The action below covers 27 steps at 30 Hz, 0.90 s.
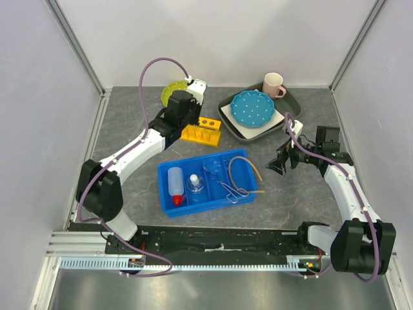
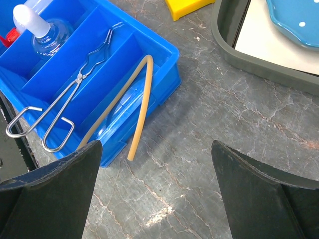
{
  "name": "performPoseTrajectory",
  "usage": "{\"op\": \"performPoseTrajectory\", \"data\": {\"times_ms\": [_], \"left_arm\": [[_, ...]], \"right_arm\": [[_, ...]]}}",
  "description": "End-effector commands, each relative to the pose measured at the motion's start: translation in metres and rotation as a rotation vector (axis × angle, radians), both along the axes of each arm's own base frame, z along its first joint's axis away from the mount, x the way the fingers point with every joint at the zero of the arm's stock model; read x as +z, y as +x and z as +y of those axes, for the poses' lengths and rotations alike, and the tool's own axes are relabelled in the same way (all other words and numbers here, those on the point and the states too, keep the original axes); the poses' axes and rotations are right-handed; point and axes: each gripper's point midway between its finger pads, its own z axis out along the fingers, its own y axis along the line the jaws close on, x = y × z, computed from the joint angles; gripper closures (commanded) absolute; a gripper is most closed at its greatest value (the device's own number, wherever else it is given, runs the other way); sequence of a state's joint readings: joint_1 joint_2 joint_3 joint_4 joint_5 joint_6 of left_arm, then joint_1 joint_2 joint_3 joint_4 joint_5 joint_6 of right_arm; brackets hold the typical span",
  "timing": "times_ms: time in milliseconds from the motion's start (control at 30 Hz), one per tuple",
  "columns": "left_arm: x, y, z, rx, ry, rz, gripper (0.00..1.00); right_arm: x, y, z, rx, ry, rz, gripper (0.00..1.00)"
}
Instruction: Organize the chemistry lab equipment
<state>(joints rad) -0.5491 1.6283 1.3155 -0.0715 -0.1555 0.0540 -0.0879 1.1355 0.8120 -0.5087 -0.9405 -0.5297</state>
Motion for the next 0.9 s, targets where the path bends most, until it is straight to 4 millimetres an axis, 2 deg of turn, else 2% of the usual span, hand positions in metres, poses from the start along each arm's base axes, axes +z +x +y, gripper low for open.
{"op": "performPoseTrajectory", "data": {"times_ms": [0,500,633,733,867], "left_arm": [[0.021,0.013,-0.001,-0.004,0.003,-0.084,0.90],[-0.009,0.017,0.001,-0.002,-0.010,-0.031,0.89],[-0.027,0.017,0.003,0.007,-0.013,-0.006,0.89],[-0.040,0.018,0.004,0.014,-0.029,0.023,0.87],[-0.047,0.019,0.005,0.028,-0.042,0.037,0.82]], "right_arm": [[0.004,0.005,-0.001,0.017,-0.006,-0.045,0.02],[0.001,0.005,-0.001,0.020,-0.013,-0.039,0.02],[0.000,0.005,-0.002,0.020,-0.012,-0.036,0.02],[-0.001,0.006,-0.002,0.019,-0.022,-0.036,0.02],[-0.003,0.006,-0.004,0.016,-0.030,-0.035,0.02]]}}
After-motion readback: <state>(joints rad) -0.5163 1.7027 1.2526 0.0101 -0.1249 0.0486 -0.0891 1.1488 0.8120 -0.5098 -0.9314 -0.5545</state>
